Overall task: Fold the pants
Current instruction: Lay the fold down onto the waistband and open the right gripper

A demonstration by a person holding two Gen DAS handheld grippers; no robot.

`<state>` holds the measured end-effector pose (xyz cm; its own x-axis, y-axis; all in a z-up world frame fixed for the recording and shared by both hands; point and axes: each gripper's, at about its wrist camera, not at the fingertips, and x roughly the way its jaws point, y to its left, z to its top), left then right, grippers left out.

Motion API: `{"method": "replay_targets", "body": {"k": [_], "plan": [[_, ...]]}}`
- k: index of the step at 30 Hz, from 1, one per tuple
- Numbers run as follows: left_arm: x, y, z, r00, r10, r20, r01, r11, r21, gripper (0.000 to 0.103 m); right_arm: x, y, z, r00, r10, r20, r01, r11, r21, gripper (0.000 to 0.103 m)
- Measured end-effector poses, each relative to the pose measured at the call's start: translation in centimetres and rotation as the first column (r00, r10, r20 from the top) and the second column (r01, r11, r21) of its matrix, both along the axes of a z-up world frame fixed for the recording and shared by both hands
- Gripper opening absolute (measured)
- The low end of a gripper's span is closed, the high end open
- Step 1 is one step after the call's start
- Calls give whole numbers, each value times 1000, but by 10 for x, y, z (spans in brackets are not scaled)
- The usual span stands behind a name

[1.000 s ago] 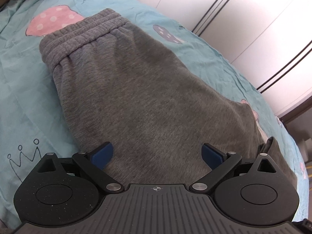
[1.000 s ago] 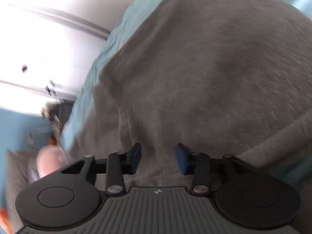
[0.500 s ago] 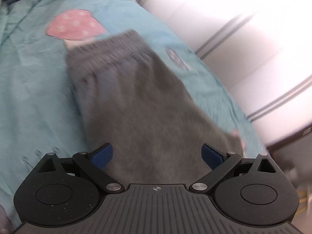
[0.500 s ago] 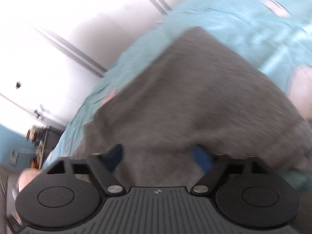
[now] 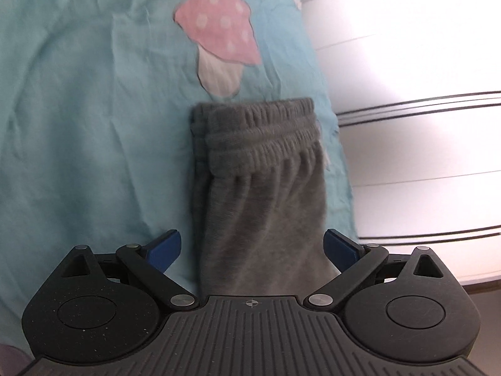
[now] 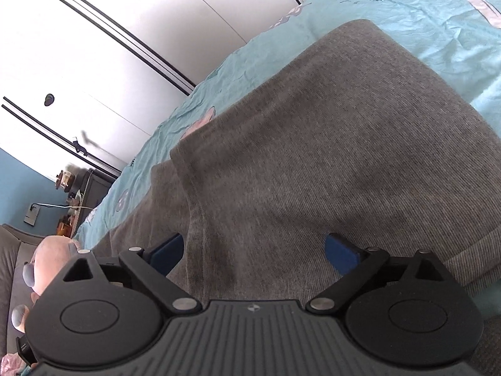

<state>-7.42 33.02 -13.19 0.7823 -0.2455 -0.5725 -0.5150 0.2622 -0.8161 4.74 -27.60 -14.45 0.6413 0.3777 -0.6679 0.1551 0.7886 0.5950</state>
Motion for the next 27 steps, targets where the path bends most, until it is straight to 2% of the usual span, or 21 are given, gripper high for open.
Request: {"method": "replay_targets", "body": {"k": [3,7,10,13,18,27], "plan": [[8,-1,0,998,-33,49,34,999,-9,100,0,1,2,1000,2,0,-2,1000,-11,97],[22,-2,-3,998,-59,-34,62,994,90,100,3,6,2,1000,7,0,-7,1000,-30,98],[28,-3,-12,995,-75,-72,82,992,94,100,4,9,1,1000,7,1,-7,999,-40,98],[35,-5,-10,994,-91,-64,98,988,119,100,6,11,0,1000,8,3,-8,999,-48,98],[52,-8,-13,986,-138,-93,153,972,180,99,9,13,-3,1000,11,8,-10,998,-60,98],[76,-16,-16,980,-168,-109,191,945,264,99,10,14,-5,1000,11,13,-10,998,-69,98]]}}
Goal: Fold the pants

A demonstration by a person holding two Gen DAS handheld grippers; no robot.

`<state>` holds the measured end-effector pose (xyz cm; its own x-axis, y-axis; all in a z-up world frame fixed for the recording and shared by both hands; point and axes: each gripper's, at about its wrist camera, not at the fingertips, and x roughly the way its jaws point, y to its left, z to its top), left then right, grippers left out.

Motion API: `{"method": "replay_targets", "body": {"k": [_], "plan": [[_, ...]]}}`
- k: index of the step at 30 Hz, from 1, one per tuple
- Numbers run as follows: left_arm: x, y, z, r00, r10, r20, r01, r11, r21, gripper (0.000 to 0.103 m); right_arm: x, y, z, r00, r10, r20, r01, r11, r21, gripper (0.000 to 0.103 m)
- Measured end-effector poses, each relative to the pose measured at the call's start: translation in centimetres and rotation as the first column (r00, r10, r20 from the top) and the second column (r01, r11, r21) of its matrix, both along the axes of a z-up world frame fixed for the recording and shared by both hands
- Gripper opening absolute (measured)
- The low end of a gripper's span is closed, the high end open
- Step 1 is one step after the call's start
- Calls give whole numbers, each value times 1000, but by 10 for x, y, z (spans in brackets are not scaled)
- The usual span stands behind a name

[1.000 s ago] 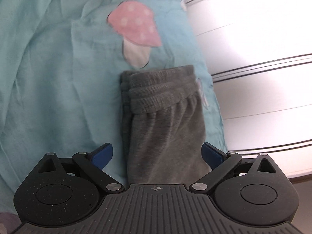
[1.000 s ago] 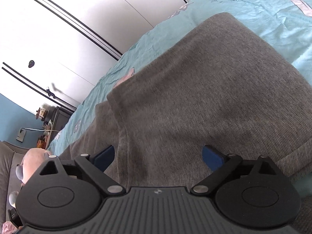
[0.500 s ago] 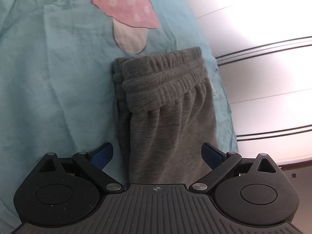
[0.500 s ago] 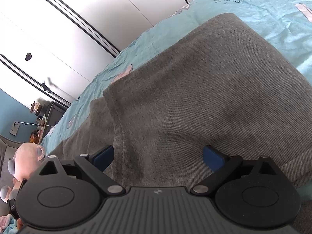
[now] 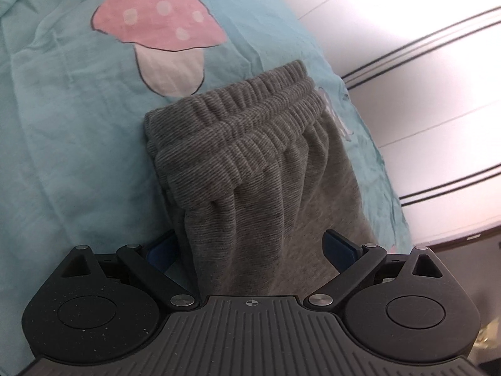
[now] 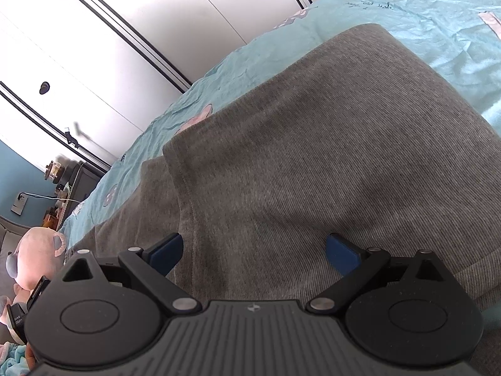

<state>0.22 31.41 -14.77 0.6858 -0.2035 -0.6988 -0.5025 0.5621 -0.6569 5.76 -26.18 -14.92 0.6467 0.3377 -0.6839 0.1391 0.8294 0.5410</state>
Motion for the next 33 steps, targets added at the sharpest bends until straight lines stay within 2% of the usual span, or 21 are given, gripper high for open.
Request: {"method": "replay_targets", "body": {"k": [8,15,22,25,28,31,33], "plan": [[16,4,-10,1000,-14,28,14,1000,6,99,0,7,1,1000,6,4,-6,999,-36,98],[-6,8,-12,997,-8,71,9,1000,-20,100,0,7,1,1000,2,6,-2,1000,-30,98],[-17,13,-15,998,-18,67,18,1000,-5,100,0,2,0,1000,-1,5,1,1000,-12,98],[-18,12,-16,997,-9,72,10,1000,-14,100,3,4,9,1000,-1,6,1,1000,-23,97],[-19,13,-17,997,-11,72,12,1000,-11,100,8,23,27,998,30,59,-20,986,-164,97],[-22,14,-15,997,-9,74,10,1000,-13,100,17,60,32,988,138,72,-107,938,-329,97],[-20,11,-15,997,-4,77,5,1000,-15,100,22,84,27,977,207,54,-173,914,-368,96]]}}
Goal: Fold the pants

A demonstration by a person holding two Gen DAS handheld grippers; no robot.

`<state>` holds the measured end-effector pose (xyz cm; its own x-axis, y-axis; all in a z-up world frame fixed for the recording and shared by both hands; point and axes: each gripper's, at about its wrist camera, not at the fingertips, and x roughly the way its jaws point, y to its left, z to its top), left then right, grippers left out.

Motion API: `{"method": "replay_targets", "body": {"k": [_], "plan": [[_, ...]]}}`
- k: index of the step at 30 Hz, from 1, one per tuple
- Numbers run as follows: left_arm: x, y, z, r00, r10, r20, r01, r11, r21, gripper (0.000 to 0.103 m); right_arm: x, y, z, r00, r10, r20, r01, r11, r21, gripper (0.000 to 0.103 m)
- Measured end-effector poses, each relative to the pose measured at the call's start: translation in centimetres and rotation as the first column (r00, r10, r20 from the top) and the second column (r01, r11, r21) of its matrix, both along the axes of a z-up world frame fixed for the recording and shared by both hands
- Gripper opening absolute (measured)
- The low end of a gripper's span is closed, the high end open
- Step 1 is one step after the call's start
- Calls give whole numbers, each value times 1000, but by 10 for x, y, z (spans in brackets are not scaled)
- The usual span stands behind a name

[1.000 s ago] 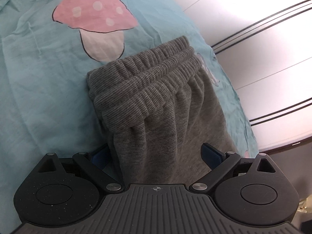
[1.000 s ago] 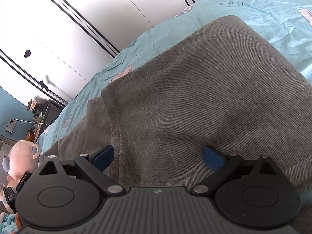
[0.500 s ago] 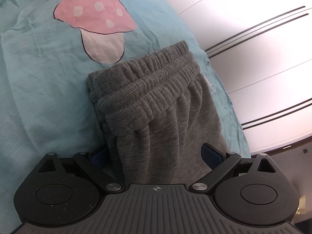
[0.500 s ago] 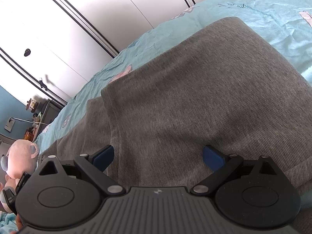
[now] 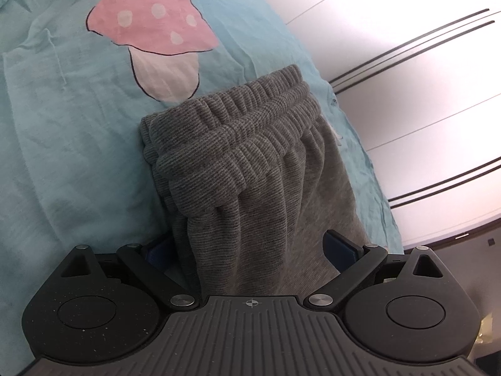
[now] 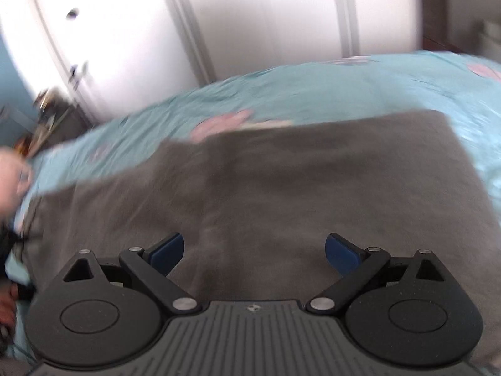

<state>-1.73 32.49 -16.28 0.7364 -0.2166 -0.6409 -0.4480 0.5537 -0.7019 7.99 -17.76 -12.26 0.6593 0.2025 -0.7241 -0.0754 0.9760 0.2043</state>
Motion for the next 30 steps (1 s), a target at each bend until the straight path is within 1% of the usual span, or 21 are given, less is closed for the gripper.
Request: {"method": "replay_targets", "body": {"k": [2,3,4,5,6,7,8,9,10,12,14,15,16,17,18,20,23,24,25,27,30], "plan": [[0,-2,0,1000,2,3,-2,1000,-3,100,5,23,-7,998,55,-11,-56,996,-75,82],[2,-4,-1,1000,5,5,-5,1000,-5,100,8,35,-13,997,77,-28,-80,988,-135,50],[1,-3,-1,1000,7,7,-6,1000,-9,100,11,44,-22,995,82,-56,-92,974,-206,31],[0,-2,-2,1000,8,9,-7,1000,-10,100,12,50,-28,995,87,-56,-98,965,-245,30],[0,-2,-2,1000,8,10,-8,1000,-12,100,10,53,-30,994,100,-34,-105,961,-256,23],[-1,-2,-2,1000,9,10,-9,1000,-11,100,10,55,-30,993,114,-26,-116,956,-269,18],[-1,-2,-3,1000,8,11,-8,1000,-10,100,10,54,-27,994,110,-21,-112,959,-259,14],[-1,-2,-2,1000,8,12,-8,1000,-9,101,10,49,-22,996,91,-9,-91,972,-217,14],[-1,-3,-2,1000,7,12,-7,1000,-8,101,11,42,-16,998,68,6,-66,987,-147,14],[0,-4,-2,1000,6,12,-6,1000,-4,102,10,31,-5,998,39,54,-37,999,-40,14],[0,-5,-1,1000,8,13,-8,1000,-4,102,11,28,-6,996,40,76,-39,999,-22,14],[-1,-4,-1,1000,11,15,-11,1000,-6,102,14,28,-14,998,41,49,-40,999,-24,19],[-1,-4,-1,1000,13,19,-13,1000,-12,102,19,27,-26,999,51,-8,-51,998,-20,22],[-3,-2,-2,999,19,27,-19,1000,-24,102,18,25,-33,999,53,-11,-53,999,-11,23],[-4,0,-4,999,26,34,-25,999,-38,102,13,22,-32,998,56,17,-56,998,1,24],[-8,5,-6,998,41,50,-37,996,-77,102,11,15,-24,997,74,6,-74,996,55,34],[-13,14,-10,996,55,73,-44,990,-138,102,5,-10,-10,998,52,-18,-47,970,238,50],[-14,17,-11,995,58,79,-45,987,-157,102,2,-19,-6,999,32,-34,-22,960,280,61],[-16,20,-12,994,60,88,-44,984,-173,102,-3,-23,-6,999,16,-45,-2,952,307,67],[-20,23,-14,992,73,100,-52,978,-201,102,-9,-33,-4,998,-1,-66,22,947,322,68],[-25,26,-15,991,83,105,-59,976,-211,101,-16,-40,-5,993,-43,-114,73,958,279,72]]}}
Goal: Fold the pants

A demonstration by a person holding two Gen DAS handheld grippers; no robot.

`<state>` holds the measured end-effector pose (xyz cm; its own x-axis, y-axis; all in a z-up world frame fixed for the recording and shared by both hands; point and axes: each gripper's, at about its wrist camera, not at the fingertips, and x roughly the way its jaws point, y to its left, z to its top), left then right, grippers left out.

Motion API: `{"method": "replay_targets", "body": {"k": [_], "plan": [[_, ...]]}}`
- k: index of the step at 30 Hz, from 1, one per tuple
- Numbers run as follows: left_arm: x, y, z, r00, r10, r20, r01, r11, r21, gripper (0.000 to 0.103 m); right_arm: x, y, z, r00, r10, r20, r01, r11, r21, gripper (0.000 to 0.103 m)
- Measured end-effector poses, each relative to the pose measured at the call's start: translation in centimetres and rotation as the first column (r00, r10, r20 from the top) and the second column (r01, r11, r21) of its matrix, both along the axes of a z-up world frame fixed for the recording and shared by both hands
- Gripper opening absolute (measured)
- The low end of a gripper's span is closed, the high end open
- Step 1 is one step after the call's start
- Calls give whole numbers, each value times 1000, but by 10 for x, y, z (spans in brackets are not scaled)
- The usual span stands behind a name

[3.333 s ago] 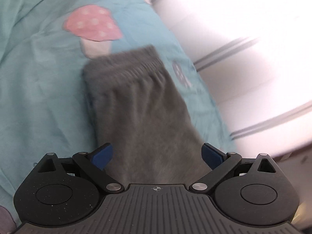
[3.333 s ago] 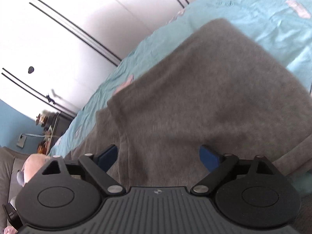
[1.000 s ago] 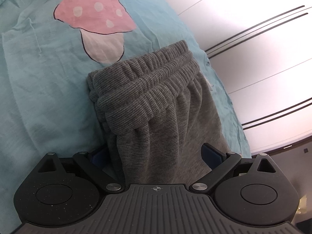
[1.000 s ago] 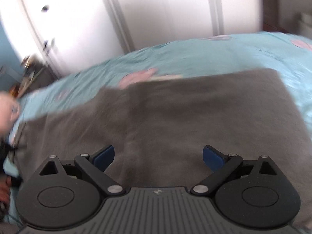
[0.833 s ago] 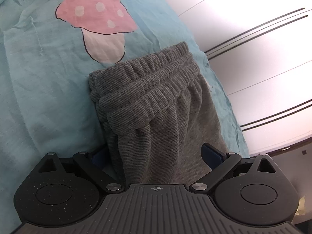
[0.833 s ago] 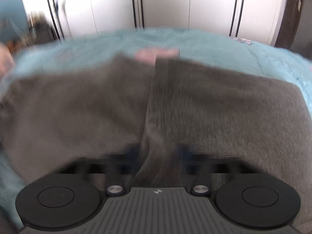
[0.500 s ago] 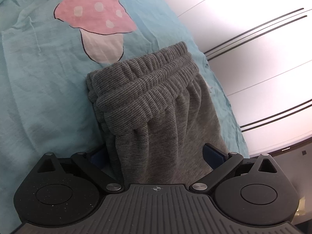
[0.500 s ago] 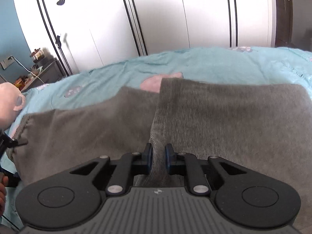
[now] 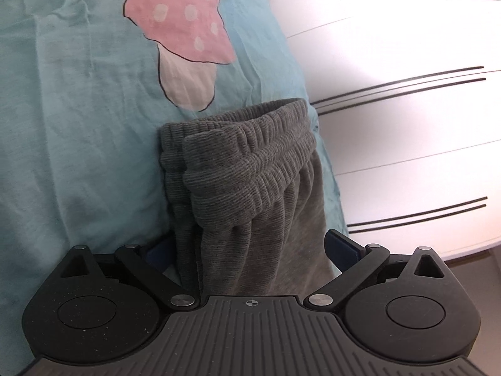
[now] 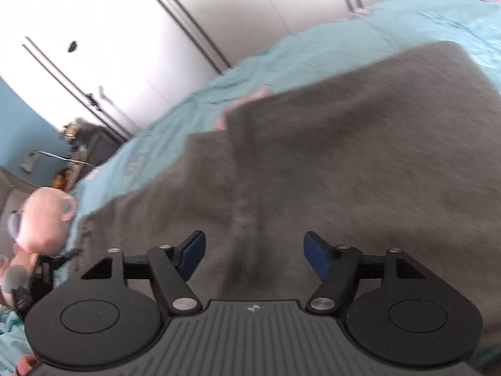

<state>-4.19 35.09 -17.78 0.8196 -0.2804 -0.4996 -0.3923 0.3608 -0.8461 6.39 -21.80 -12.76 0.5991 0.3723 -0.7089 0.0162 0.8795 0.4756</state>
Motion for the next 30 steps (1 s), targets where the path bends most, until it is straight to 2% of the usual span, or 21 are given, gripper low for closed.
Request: {"method": "replay_targets", "body": {"k": [3,5,8,11,14,15,16,17,18,19,20,21,22,23,24,25,26,27,28,29,30], "plan": [[6,-3,0,999,-36,-29,37,999,34,101,1,-12,-7,999,-32,-23,32,999,-9,73],[13,-7,3,998,-41,-46,44,998,53,101,5,-19,-13,999,-46,-22,46,999,-3,77],[16,-9,4,999,-46,-21,47,997,58,101,6,-20,-21,1000,-28,-8,28,1000,-6,82],[16,-12,6,998,-55,36,52,996,77,85,3,-14,-16,1000,-3,11,3,999,-49,87],[13,-5,-2,996,-24,90,22,1000,21,75,5,-7,-15,1000,14,23,-12,996,-86,89],[14,-3,-6,997,-12,78,12,1000,10,72,6,-4,-15,1000,16,25,-14,996,-88,90],[17,-2,-11,999,0,34,0,1000,16,65,7,-4,-16,999,18,27,-15,996,-88,92],[22,-2,-14,1000,7,-2,-7,1000,28,63,8,-3,-16,999,19,29,-17,996,-89,92],[25,-2,-15,1000,4,-11,-4,999,31,66,9,-2,-16,999,22,30,-20,995,-93,93],[28,-2,-13,1000,3,-3,-3,1000,27,75,9,-1,-16,999,25,32,-22,995,-99,94],[32,-4,-11,1000,2,7,-2,1000,18,80,8,-1,-15,999,28,34,-25,994,-102,94],[36,-5,-8,1000,2,9,-2,1000,16,84,9,0,-16,999,32,36,-28,994,-107,95],[40,-8,-5,1000,-5,9,5,999,34,83,9,2,-16,999,36,38,-31,993,-111,96],[42,-11,-2,1000,-21,23,19,998,60,80,8,3,-16,999,38,39,-34,993,-116,96],[43,-15,2,997,-50,50,45,994,97,64,8,3,-16,998,41,40,-36,992,-121,97],[43,-18,4,994,-83,75,72,989,133,43,9,4,-16,998,43,41,-37,991,-127,97],[42,-20,4,989,-111,100,94,983,159,40,8,5,-15,998,42,41,-36,991,-127,97],[44,-19,2,990,-108,90,93,983,161,42,8,4,-15,998,39,42,-34,992,-124,97],[48,-16,-3,994,-94,49,86,986,146,46,8,3,-15,998,36,42,-31,993,-118,97],[52,-13,-10,997,-77,-9,77,990,121,46,8,2,-15,999,30,42,-26,994,-109,97],[55,-12,-14,997,-70,-28,73,991,110,44,8,2,-16,999,26,43,-21,995,-102,97]]}}
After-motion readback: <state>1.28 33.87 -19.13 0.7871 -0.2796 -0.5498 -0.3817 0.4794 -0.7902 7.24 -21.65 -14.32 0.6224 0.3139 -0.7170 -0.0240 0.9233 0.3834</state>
